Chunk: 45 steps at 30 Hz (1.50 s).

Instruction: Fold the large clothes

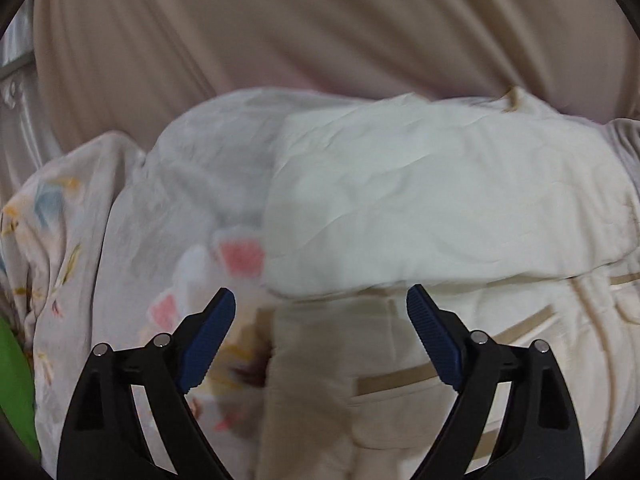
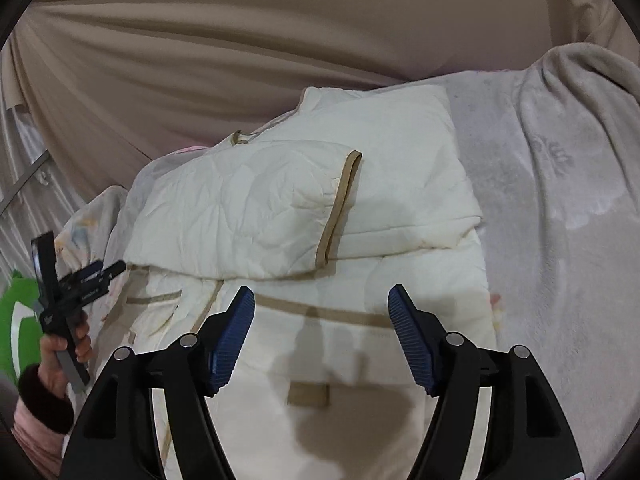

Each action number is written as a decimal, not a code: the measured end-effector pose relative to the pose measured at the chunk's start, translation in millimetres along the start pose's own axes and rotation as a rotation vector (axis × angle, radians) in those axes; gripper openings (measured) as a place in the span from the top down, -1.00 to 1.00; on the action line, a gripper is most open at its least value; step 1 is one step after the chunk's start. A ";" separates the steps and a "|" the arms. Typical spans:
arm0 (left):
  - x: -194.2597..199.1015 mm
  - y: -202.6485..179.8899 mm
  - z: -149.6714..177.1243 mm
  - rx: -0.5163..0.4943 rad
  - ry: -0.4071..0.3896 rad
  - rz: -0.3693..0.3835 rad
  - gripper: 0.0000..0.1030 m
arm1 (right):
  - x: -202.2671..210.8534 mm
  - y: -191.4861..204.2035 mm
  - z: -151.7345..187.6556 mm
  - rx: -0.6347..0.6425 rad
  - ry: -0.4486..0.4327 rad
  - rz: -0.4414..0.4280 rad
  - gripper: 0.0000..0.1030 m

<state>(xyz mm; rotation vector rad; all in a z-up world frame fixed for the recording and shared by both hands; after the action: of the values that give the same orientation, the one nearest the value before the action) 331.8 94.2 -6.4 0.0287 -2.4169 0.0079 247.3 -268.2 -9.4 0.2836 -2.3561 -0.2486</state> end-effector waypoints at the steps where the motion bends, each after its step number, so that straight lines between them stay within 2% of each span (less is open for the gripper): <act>1: -6.0 8.1 2.7 0.010 0.013 -0.005 -0.66 | -7.4 -0.3 -4.3 -0.007 0.007 0.009 -0.32; 5: -24.7 30.8 6.3 0.037 0.040 -0.025 -0.65 | -44.7 5.7 -16.8 -0.010 0.059 0.006 -0.31; 6: -28.3 30.2 6.6 0.037 0.043 -0.025 -0.59 | -51.9 6.9 -18.2 -0.011 0.072 0.002 -0.02; 7: -31.7 29.2 5.0 0.033 0.047 -0.024 -0.36 | -57.8 8.9 -19.2 -0.004 0.082 0.002 0.66; 8: -34.0 28.0 3.1 0.027 0.050 -0.026 -0.25 | -59.6 12.7 -22.3 0.014 0.093 0.013 0.86; 9: -35.1 26.7 0.1 0.019 0.048 -0.031 -0.03 | -53.2 18.0 -30.9 0.041 0.067 0.031 0.90; 10: -35.1 25.2 -4.7 0.013 0.037 -0.041 0.16 | -36.4 26.7 -45.0 0.081 -0.007 0.038 0.91; 11: -34.3 23.7 -10.1 0.007 0.026 -0.049 0.23 | -18.2 35.4 -59.3 0.126 -0.080 0.037 0.92; 14: -28.1 17.8 -26.6 0.016 -0.024 -0.048 0.54 | 71.3 68.6 -99.3 0.235 -0.401 -0.028 0.93; 15: -27.3 14.2 -29.9 0.018 -0.033 -0.046 0.63 | 89.9 73.0 -104.4 0.256 -0.474 -0.039 0.93; 16: -27.6 9.5 -31.5 0.021 -0.040 -0.043 0.64 | 96.0 71.3 -108.0 0.269 -0.506 -0.020 0.93; 17: -30.1 4.9 -30.8 0.019 -0.037 -0.050 0.65 | 88.9 63.3 -108.6 0.270 -0.495 0.028 0.93; 18: -35.2 0.8 -27.7 0.010 -0.024 -0.063 0.66 | 66.4 48.4 -106.4 0.245 -0.428 0.079 0.93; 19: -41.2 -3.1 -23.8 0.003 -0.009 -0.071 0.66 | 37.6 30.5 -101.7 0.210 -0.335 0.127 0.93; 21: -53.2 -9.2 -14.6 -0.017 0.025 -0.080 0.65 | -40.1 -16.2 -71.0 0.121 -0.065 0.212 0.93; 22: -56.1 -12.9 -10.5 -0.032 0.024 -0.087 0.64 | -67.7 -31.0 -53.2 0.088 0.020 0.213 0.94; 23: -56.8 -16.0 -8.7 -0.051 0.016 -0.103 0.64 | -82.6 -37.7 -40.0 0.074 0.031 0.199 0.94; 26: -60.1 -17.7 -8.4 -0.061 0.018 -0.124 0.63 | -81.0 -34.2 -43.0 0.081 0.004 0.203 0.92; 29: -58.1 -13.1 -10.1 -0.032 0.021 -0.106 0.49 | -72.8 -34.5 -43.8 0.061 0.009 0.194 0.85; 31: -45.7 -3.5 -10.3 0.017 0.024 -0.081 0.13 | -47.4 -36.9 -39.8 0.033 -0.020 0.190 0.57; 32: -34.2 4.5 -8.3 0.055 0.032 -0.045 0.00 | -32.8 -35.1 -37.5 0.024 -0.033 0.180 0.46; 33: -21.1 12.9 -4.7 0.092 0.045 -0.003 -0.24 | -11.4 -35.7 -26.6 0.016 -0.036 0.167 0.18; 34: -3.3 24.4 1.9 0.132 0.060 0.048 -0.40 | 7.5 -36.4 -13.5 0.005 -0.024 0.155 -0.04; 35: 12.3 33.6 9.2 0.155 0.070 0.086 -0.45 | 23.0 -37.4 1.4 -0.009 -0.006 0.149 -0.10; 37: 44.8 53.2 32.6 0.182 0.108 0.147 -0.70 | 60.7 -41.7 44.9 -0.030 0.049 0.118 -0.21; 40: 78.7 77.2 78.4 0.232 0.188 0.215 -0.75 | 104.8 -47.3 112.4 -0.087 0.101 0.083 -0.38; 42: 86.7 86.1 107.9 0.270 0.255 0.250 -0.75 | 119.1 -46.7 151.0 -0.124 0.133 0.056 -0.39; 44: 86.4 88.2 136.2 0.315 0.334 0.279 -0.62 | 127.0 -45.5 178.8 -0.162 0.137 0.004 -0.39; 45: 85.4 86.6 144.5 0.321 0.351 0.287 -0.44 | 126.4 -42.3 186.4 -0.174 0.135 -0.021 -0.39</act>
<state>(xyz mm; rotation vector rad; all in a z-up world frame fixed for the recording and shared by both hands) 170.1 177.2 -57.8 -0.1603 -2.0285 0.4909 33.8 -325.4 -69.7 0.2331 -2.1835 -0.4284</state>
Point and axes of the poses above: each gripper's, at about its wrist camera, not at the fingertips, and x roughly against the way its jaws point, y to its left, z to its underside, the point moved 6 cm from there along -x, roughly the way its jaws point, and after that the axes turned 12 degrees about x, right-handed, at the moved point
